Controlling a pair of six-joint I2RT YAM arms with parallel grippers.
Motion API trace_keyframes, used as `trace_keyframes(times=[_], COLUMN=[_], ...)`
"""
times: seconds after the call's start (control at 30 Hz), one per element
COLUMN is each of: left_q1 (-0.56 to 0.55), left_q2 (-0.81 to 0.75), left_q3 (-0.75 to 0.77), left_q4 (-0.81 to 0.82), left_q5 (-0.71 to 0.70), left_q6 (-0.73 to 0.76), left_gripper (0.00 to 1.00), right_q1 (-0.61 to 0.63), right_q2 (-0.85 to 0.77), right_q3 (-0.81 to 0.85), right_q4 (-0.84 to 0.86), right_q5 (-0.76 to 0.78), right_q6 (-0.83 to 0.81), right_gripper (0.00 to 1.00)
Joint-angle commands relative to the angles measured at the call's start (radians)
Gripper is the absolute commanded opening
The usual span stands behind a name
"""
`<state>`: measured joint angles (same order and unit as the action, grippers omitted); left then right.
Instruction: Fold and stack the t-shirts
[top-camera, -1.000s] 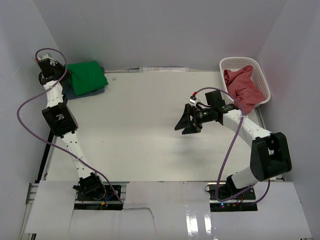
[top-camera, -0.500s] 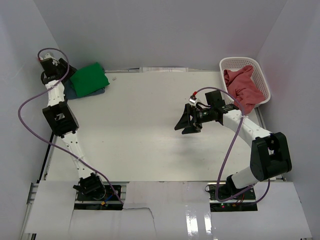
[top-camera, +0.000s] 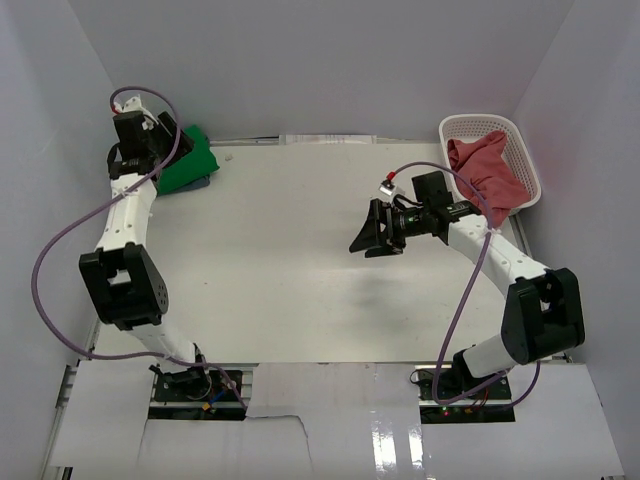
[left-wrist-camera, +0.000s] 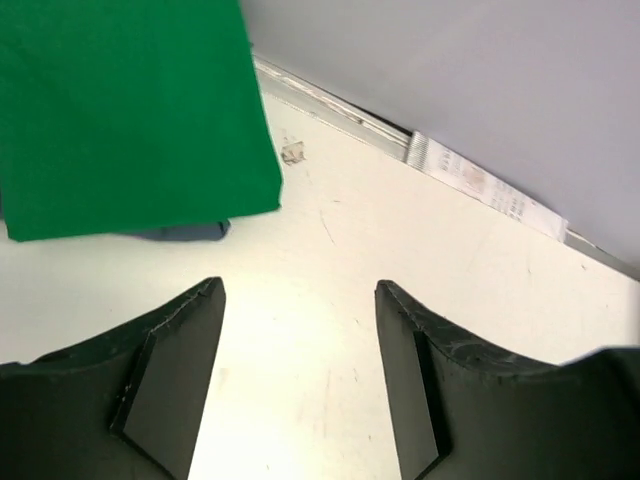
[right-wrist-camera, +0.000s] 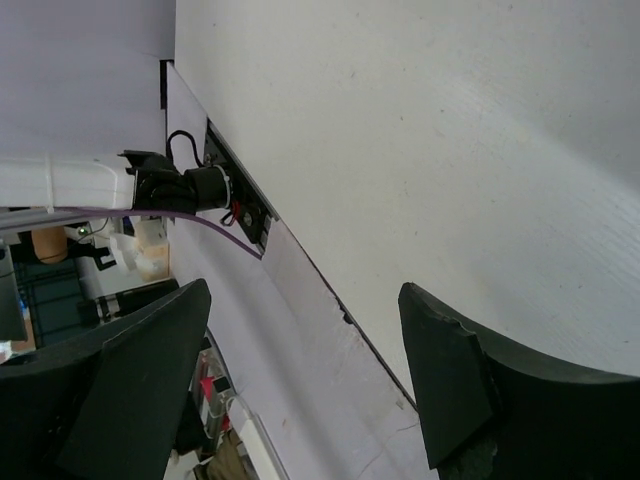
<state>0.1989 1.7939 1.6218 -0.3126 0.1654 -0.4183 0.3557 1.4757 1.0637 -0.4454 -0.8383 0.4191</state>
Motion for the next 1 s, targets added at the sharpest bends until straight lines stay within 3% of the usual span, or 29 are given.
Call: trace_keyframes(times=[0.0, 0.03, 0.17, 0.3, 0.67, 0.97], left_q1=[-0.022, -0.038, -0.095, -0.107, -0.115, -0.115], left_q2=[-0.169, -0.201, -0.391, -0.509, -0.763, -0.809], left_q3=[-0.149, -0.181, -0.336, -0.448, -0.566, -0.568], left_q4=[-0.011, -0.016, -0.048, -0.085, -0.209, -0.298], left_q5=[-0.032, -0.033, -0.052, -0.029, -0.07, -0.147], left_q6=[0.036, 0.047, 0.061, 0.047, 0.105, 0.138], left_gripper=[0.73, 0.74, 0.98, 0.98, 0.98, 0.98], right_q1=[0.005, 0.005, 0.005, 0.005, 0.003, 0.003], right_q2=[-0.049, -0.061, -0.094, -0.13, -0.209, -0.239], right_q3=[0.05, 0.051, 0.055, 0.053, -0.019, -0.061], right_q4=[-0.015, -0.015, -0.012, -0.009, 0.014, 0.037], right_q5=[0.025, 0.03, 0.03, 0.03, 0.027, 0.022], right_q6=[-0.051, -0.055, -0.074, -0.088, -0.1, -0.097], right_gripper=[0.82, 0.82, 0.83, 0.83, 0.85, 0.85])
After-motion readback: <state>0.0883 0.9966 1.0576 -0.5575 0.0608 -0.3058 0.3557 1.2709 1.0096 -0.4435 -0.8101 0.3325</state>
